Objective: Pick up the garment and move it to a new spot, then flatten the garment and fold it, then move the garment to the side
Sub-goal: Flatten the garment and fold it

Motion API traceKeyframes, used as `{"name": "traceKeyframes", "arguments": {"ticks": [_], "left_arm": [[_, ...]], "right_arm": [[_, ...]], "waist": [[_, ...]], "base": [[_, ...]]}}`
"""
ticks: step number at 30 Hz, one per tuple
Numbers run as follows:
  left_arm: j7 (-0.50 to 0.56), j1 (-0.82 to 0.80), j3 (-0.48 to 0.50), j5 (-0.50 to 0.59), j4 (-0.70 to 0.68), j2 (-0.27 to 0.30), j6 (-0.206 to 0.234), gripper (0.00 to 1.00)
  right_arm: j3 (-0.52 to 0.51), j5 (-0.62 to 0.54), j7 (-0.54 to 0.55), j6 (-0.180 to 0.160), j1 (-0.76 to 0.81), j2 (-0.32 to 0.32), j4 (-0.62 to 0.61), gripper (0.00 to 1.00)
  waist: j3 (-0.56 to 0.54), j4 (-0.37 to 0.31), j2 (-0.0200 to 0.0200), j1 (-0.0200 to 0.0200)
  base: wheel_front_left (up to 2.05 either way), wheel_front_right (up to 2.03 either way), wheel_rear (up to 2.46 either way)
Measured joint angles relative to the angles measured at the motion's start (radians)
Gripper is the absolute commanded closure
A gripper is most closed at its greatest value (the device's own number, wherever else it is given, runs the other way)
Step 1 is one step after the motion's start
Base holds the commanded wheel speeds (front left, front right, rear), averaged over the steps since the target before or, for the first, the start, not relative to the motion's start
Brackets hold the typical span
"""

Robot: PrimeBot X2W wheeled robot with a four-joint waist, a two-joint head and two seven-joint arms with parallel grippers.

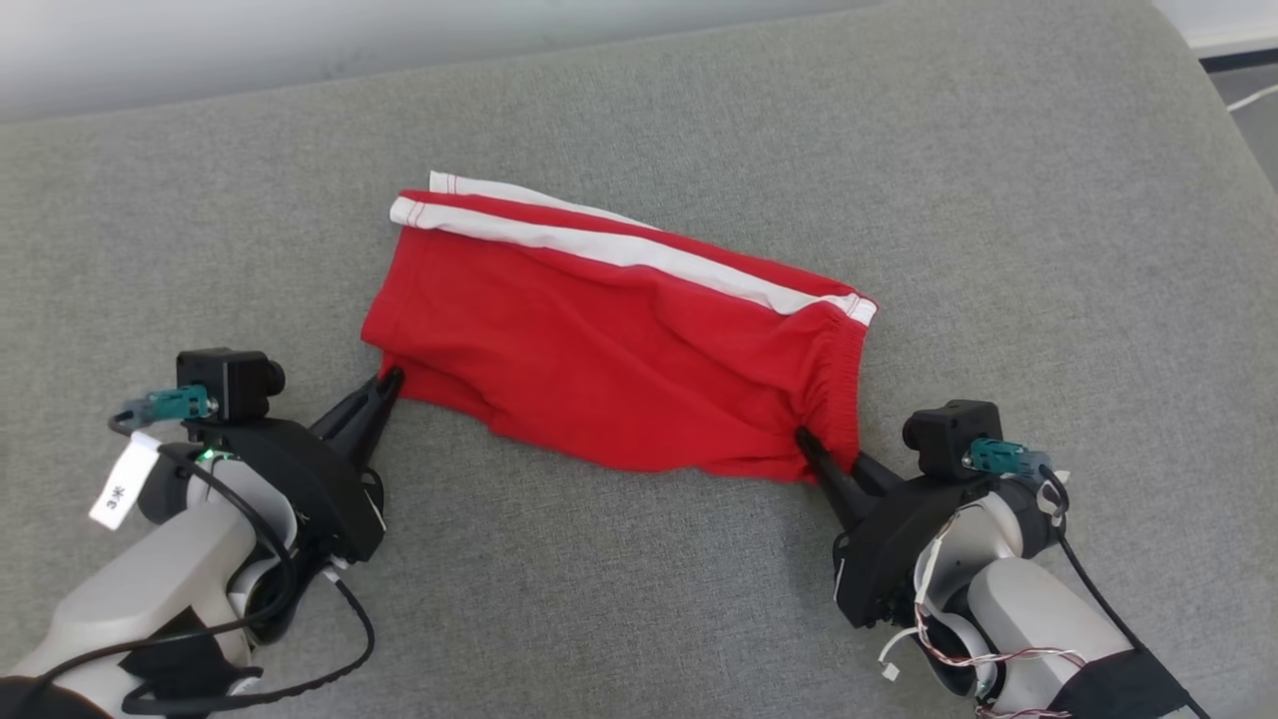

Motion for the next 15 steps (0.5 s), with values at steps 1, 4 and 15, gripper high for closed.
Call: {"name": "traceKeyframes", "arguments": {"ticks": [1, 4, 15], "left_arm": [[0.000, 0.003, 0.000, -0.002, 0.000, -0.002, 0.000, 1.00], [-0.009, 0.017, -0.001, -0.008, -0.001, -0.008, 0.000, 1.00], [-0.017, 0.144, -0.004, -0.027, 0.002, -0.049, 0.000, 1.00]], "right_arm": [[-0.002, 0.001, 0.000, 0.003, 0.000, -0.002, 0.004, 1.00], [-0.012, 0.012, -0.001, 0.014, 0.000, -0.010, 0.023, 1.00], [-0.017, 0.065, 0.002, 0.084, 0.029, -0.039, 0.109, 1.00]], "waist": [[-0.005, 0.002, 0.0000, 0.0000], [-0.021, 0.009, 0.0000, 0.0000], [-0.114, 0.057, 0.0000, -0.0002]], "base": [[0.00, 0.00, 0.00], [0.00, 0.00, 0.00], [0.00, 0.00, 0.00]]}}
